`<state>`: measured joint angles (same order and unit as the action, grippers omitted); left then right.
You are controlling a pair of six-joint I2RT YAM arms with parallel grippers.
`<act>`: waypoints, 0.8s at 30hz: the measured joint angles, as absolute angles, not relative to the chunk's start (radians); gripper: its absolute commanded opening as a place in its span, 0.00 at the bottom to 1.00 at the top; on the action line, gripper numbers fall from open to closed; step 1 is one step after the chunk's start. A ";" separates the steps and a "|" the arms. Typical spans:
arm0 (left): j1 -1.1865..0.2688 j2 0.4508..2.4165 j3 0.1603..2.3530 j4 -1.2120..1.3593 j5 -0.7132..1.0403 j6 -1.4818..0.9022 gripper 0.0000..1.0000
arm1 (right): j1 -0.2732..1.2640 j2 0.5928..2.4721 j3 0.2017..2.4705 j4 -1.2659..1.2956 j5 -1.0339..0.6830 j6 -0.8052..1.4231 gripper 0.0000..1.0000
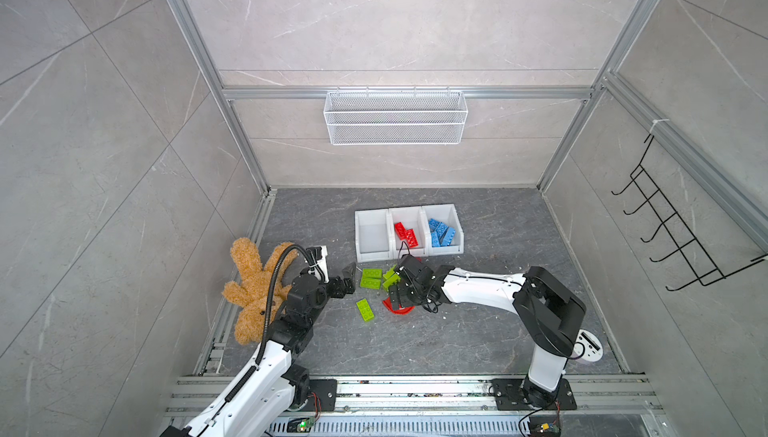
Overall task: Sort the legos into containers by color
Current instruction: 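Close the right gripper on the red curved arch piece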
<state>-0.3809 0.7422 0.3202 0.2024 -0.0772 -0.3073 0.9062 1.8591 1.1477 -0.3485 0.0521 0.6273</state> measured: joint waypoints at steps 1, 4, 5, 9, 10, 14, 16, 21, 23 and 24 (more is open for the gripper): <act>-0.381 0.742 0.320 0.203 -0.077 -0.307 1.00 | 0.908 1.868 1.157 -0.349 0.055 0.623 1.00; -0.381 0.743 0.320 0.203 -0.077 -0.307 0.99 | 0.916 1.879 1.166 -0.355 0.064 0.606 0.95; -0.381 0.743 0.320 0.202 -0.077 -0.307 1.00 | 0.919 1.880 1.166 -0.356 0.065 0.601 0.93; -0.381 0.743 0.320 0.202 -0.077 -0.307 1.00 | 0.929 1.892 1.178 -0.370 0.083 0.583 0.84; -0.381 0.743 0.320 0.202 -0.077 -0.307 1.00 | 0.930 1.892 1.178 -0.372 0.086 0.582 0.82; -0.381 0.743 0.320 0.202 -0.077 -0.307 1.00 | 0.931 1.892 1.176 -0.375 0.097 0.583 0.74; -0.381 0.743 0.320 0.202 -0.077 -0.307 1.00 | 0.931 1.890 1.176 -0.378 0.102 0.582 0.72; -0.381 0.749 0.320 0.202 -0.077 -0.307 1.00 | 0.933 1.856 1.163 -0.400 0.141 0.579 0.72; -0.381 0.751 0.320 0.202 -0.077 -0.307 0.99 | 0.933 1.831 1.161 -0.419 0.159 0.574 0.72; -0.381 0.752 0.320 0.203 -0.077 -0.307 1.00 | 0.933 1.814 1.161 -0.428 0.168 0.570 0.72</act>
